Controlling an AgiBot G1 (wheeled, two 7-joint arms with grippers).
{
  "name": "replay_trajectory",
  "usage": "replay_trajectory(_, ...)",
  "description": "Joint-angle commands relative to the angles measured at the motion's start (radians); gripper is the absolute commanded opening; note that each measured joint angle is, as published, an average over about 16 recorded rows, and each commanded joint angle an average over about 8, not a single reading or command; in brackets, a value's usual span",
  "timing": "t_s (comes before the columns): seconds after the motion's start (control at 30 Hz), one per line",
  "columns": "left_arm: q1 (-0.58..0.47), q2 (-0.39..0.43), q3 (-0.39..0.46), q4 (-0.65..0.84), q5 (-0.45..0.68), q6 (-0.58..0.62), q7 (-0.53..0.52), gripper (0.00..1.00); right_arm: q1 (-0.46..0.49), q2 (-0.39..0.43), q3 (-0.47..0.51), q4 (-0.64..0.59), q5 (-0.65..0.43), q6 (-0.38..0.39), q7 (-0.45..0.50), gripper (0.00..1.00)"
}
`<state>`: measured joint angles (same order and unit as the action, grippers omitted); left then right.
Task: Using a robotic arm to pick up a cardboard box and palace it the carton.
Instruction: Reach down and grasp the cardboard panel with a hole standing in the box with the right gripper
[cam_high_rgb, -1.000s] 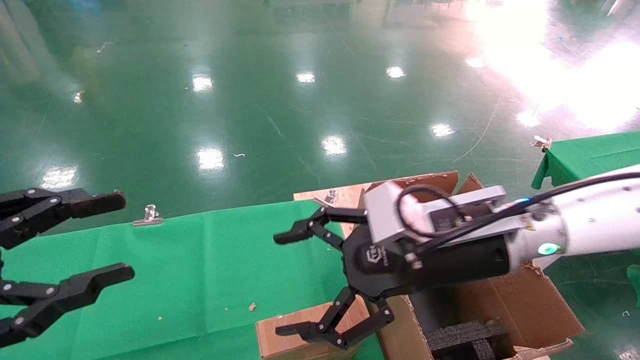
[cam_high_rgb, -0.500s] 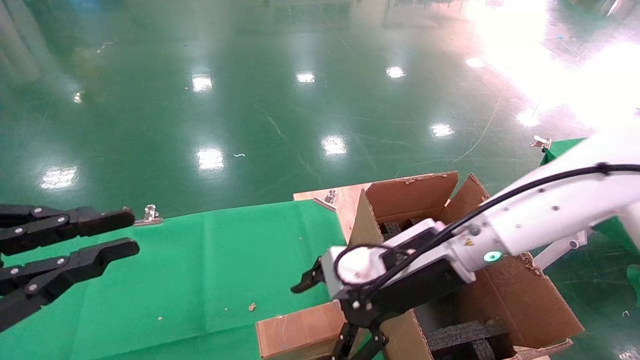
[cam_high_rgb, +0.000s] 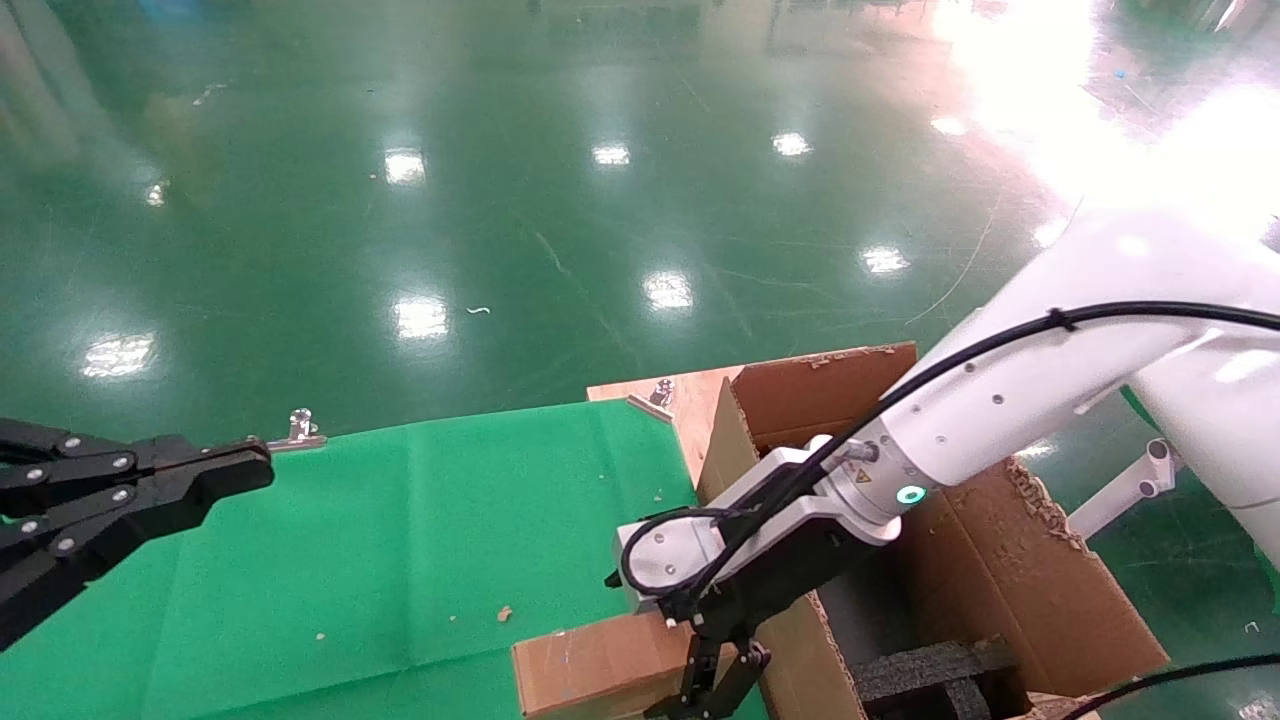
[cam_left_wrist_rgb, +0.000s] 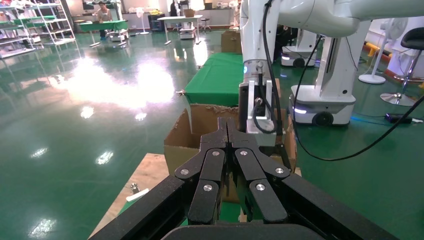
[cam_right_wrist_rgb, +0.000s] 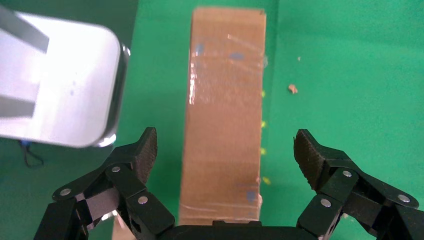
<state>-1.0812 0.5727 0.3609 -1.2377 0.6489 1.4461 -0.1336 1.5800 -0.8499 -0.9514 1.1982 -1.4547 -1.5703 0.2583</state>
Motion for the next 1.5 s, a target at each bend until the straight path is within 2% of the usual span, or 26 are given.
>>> replay_trajectory(0.03,0.0,0.0,0.0,0.0,0.0,0.0,0.0,0.42,0.016,-0.014,-0.023,-0.005,-0.018,-0.001,-0.003,1.0)
replay_trajectory(0.17,0.0,0.0,0.0,0.0,0.0,0.0,0.0,0.92,0.034,-0.033,-0.053,-0.018,-0.031,0.002,-0.015,1.0)
replay_trajectory(0.2,0.0,0.0,0.0,0.0,0.0,0.0,0.0,0.99,0.037,-0.036,-0.059,-0.02,-0.032,0.003,-0.018,1.0)
replay_trajectory(0.27,0.0,0.0,0.0,0.0,0.0,0.0,0.0,1.0,0.042,-0.043,-0.069,-0.026,-0.031,0.004,-0.023,1.0)
replay_trajectory(0.3,0.0,0.0,0.0,0.0,0.0,0.0,0.0,1.0,0.044,-0.046,-0.074,-0.029,-0.03,0.005,-0.024,0.94)
replay_trajectory(0.33,0.0,0.0,0.0,0.0,0.0,0.0,0.0,1.0,0.045,-0.048,-0.077,-0.03,-0.03,0.005,-0.026,0.85)
replay_trajectory(0.53,0.0,0.0,0.0,0.0,0.0,0.0,0.0,1.0,0.054,-0.06,-0.096,-0.047,-0.023,0.003,-0.024,0.1)
replay_trajectory(0.6,0.0,0.0,0.0,0.0,0.0,0.0,0.0,1.0,0.055,-0.062,-0.099,-0.05,-0.022,0.002,-0.023,0.0)
replay_trajectory(1.5,0.0,0.0,0.0,0.0,0.0,0.0,0.0,1.0,0.05,-0.055,-0.088,-0.04,-0.023,0.003,-0.027,0.0)
